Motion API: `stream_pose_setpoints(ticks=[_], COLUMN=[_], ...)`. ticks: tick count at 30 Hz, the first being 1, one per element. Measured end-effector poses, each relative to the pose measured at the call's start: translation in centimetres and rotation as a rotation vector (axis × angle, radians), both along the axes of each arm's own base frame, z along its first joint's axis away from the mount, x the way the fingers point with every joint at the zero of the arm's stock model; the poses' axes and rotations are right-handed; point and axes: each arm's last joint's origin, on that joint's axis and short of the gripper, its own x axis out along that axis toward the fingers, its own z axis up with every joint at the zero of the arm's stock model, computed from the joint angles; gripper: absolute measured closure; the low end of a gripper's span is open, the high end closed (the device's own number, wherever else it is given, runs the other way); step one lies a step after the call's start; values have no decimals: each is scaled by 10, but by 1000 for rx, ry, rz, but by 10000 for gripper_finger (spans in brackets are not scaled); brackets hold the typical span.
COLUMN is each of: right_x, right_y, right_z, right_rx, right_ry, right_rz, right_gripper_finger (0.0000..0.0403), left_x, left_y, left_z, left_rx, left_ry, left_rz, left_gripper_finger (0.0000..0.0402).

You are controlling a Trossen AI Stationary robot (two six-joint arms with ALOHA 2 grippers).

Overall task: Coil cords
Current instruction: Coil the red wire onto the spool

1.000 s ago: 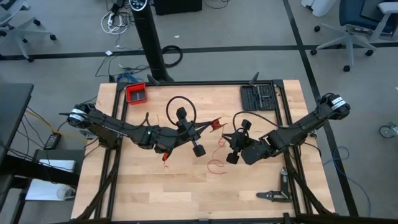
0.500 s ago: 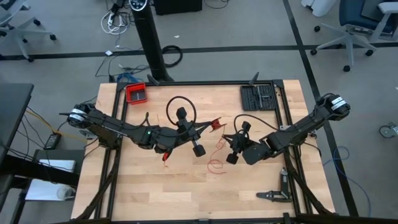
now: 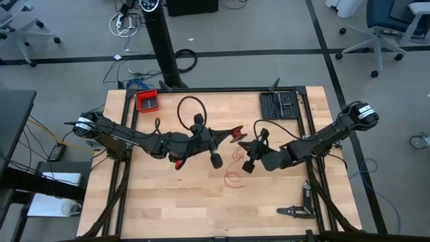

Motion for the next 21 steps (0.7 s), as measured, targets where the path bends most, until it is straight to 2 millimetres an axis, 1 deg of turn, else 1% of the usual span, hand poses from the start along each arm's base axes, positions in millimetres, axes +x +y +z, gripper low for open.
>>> stream_pose_setpoints(ticks=[4,11,16,21], right_x=[4,3,-1,-8], right_y=[2,6,14,26], right_z=[6,9,10,12], right_rx=[5,-9,-43,-127], right_ry=[-58,-75,-85,-89], right_rz=[48,40,27,-14], right_gripper_finger=[402,402,402,403], left_x=[8,34,47,54], left_y=[7,8,6,14], left_z=[0,-29,-41,-49], left_rx=[-26,-16,17,20], left_ry=[-71,-98,-174,-208], left_rz=[22,37,55,111], left_gripper_finger=[396,396,396,396])
